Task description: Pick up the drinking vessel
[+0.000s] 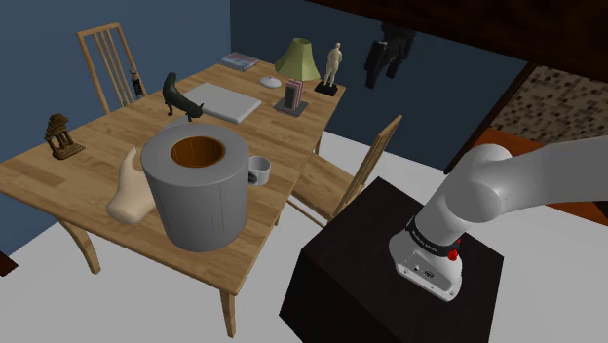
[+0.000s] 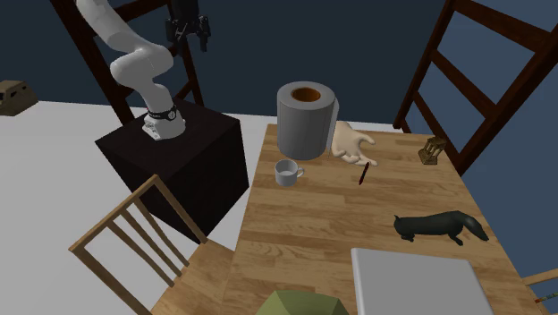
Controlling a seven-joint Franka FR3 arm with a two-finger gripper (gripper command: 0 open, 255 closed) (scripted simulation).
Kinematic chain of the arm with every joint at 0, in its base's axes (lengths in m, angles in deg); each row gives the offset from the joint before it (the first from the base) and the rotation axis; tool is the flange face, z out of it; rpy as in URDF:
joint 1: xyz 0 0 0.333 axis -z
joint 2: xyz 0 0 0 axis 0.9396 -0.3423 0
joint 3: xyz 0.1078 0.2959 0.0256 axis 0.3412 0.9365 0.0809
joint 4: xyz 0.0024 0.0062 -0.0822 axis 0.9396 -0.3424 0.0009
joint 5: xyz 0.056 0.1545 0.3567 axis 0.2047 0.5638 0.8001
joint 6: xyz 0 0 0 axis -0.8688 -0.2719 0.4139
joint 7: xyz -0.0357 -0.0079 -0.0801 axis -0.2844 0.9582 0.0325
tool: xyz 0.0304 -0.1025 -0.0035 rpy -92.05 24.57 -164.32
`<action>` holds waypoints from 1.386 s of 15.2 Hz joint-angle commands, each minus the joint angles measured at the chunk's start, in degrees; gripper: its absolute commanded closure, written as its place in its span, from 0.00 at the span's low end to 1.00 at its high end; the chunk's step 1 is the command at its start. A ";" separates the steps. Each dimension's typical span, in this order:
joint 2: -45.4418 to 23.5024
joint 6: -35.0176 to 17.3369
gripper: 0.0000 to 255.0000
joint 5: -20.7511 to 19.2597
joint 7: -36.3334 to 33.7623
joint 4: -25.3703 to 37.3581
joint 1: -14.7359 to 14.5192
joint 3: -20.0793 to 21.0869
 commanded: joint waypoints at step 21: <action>-34.79 -37.10 0.00 2.39 -4.86 -3.61 1.32 -0.02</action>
